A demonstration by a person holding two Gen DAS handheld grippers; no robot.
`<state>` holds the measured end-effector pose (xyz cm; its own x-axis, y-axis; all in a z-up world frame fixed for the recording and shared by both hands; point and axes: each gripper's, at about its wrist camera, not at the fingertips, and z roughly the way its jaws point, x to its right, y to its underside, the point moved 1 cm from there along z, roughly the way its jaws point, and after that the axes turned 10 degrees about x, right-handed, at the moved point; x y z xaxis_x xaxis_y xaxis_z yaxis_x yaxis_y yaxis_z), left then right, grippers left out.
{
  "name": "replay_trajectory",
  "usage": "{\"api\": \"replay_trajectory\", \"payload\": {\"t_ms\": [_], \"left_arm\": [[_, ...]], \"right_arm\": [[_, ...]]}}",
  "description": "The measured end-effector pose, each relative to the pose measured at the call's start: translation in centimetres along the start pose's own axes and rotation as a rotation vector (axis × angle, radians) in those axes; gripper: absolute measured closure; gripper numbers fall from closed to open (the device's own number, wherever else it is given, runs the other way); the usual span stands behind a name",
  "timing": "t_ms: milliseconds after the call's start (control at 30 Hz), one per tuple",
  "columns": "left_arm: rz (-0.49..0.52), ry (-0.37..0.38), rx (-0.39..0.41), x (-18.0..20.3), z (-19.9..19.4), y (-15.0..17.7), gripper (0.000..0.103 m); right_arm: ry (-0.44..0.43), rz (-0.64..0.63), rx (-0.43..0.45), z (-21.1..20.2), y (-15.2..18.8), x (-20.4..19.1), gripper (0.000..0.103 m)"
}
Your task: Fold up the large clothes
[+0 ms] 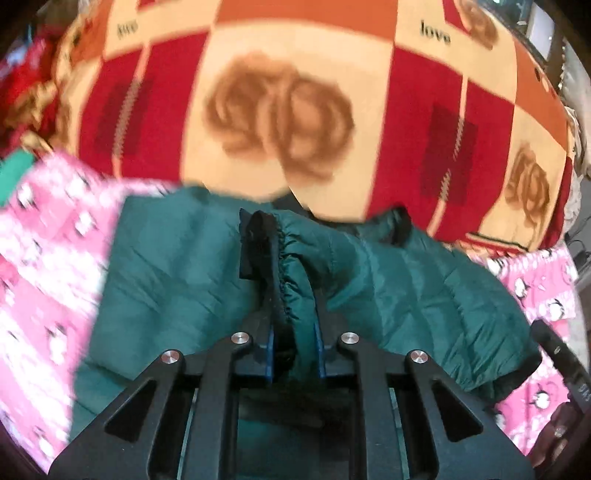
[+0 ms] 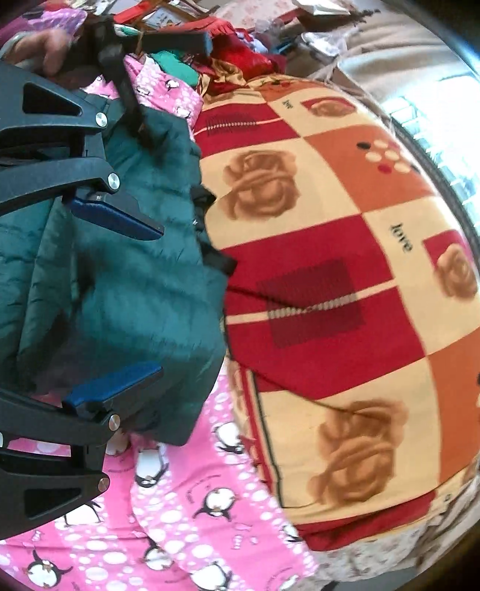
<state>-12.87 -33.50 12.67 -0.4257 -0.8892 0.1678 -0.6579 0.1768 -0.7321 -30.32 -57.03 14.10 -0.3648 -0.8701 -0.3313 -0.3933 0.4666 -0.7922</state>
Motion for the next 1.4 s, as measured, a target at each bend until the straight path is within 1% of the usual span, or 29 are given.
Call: {"api": "replay_trajectory", "payload": {"t_ms": [67,100,200,300,500,600,667,767,800,867,900,933,967,1033,1100,1167,1233,1267,1300,1367,1400], "left_arm": [[0.011,-0.031,0.03,-1.5,-0.6,-0.9,0.089],[0.008,-0.043,0.031,-2.4,-0.6,-1.2,0.089],[-0.012,-0.075,0.018,-5.0,-0.3,-1.4,0.09],[-0.03,-0.096,0.005,-6.5,0.3,-1.0,0.09],[-0.054,-0.115,-0.026,-7.9,1.6,0.7,0.09],[-0.057,-0.126,-0.035,-8.2,2.2,1.2,0.09],[-0.047,-0.131,-0.036,-8.0,2.4,1.5,0.09],[-0.039,-0.13,-0.027,-7.9,2.1,1.4,0.089],[-0.048,-0.113,-0.027,-8.0,1.8,1.2,0.085],[-0.067,-0.077,-0.031,-8.3,1.1,0.8,0.067],[-0.081,-0.062,-0.023,-8.5,0.4,0.5,0.045],[-0.091,-0.055,-0.009,-8.6,-0.1,0.2,0.035],[-0.101,-0.046,0.019,-8.7,-0.9,-0.2,0.035],[-0.096,-0.042,0.068,-8.3,-2.4,-0.9,0.034],[-0.09,-0.035,0.085,-7.7,-2.9,-1.4,0.034],[-0.078,-0.023,0.078,-6.9,-2.7,-1.4,0.034],[-0.045,-0.034,0.06,-6.0,-1.8,-1.1,0.034],[-0.028,-0.044,0.051,-5.6,-1.3,-0.8,0.034],[-0.01,-0.055,0.035,-5.1,-0.4,-0.4,0.034],[0.012,-0.071,0.007,-4.7,0.8,0.3,0.034],[0.026,-0.079,-0.013,-4.3,1.6,0.6,0.034]], "right_arm": [[-0.012,0.002,-0.023,0.6,0.4,-0.1,0.037],[-0.017,-0.003,-0.029,0.8,0.6,-0.3,0.037],[-0.035,-0.026,-0.048,1.5,1.1,-1.3,0.037],[-0.052,-0.062,-0.084,2.8,2.1,-2.6,0.037],[-0.038,-0.165,-0.147,5.9,4.8,-4.9,0.037],[-0.02,-0.191,-0.162,7.4,6.1,-5.3,0.036],[-0.004,-0.231,-0.167,8.4,7.3,-5.8,0.036],[-0.002,-0.234,-0.16,8.5,7.4,-5.8,0.036],[-0.014,-0.217,-0.157,8.3,7.2,-5.6,0.036],[-0.047,-0.14,-0.138,7.2,6.1,-4.4,0.036],[-0.055,-0.105,-0.116,6.5,5.4,-3.9,0.036],[-0.056,-0.086,-0.092,5.7,4.9,-3.4,0.036],[-0.041,-0.068,-0.045,4.5,3.9,-2.5,0.036],[0.008,-0.058,-0.009,3.5,2.8,-1.2,0.036],[0.039,-0.054,-0.039,3.4,2.5,-0.1,0.036],[0.073,-0.06,-0.098,3.8,2.6,1.0,0.036],[0.089,-0.033,-0.106,4.1,2.6,2.0,0.036],[0.074,0.009,-0.112,4.3,2.6,2.8,0.033],[0.039,0.069,-0.131,4.7,2.9,3.7,0.031],[-0.021,0.132,-0.171,5.7,3.8,4.8,0.031],[-0.024,0.127,-0.177,6.1,4.2,4.9,0.046]]}}
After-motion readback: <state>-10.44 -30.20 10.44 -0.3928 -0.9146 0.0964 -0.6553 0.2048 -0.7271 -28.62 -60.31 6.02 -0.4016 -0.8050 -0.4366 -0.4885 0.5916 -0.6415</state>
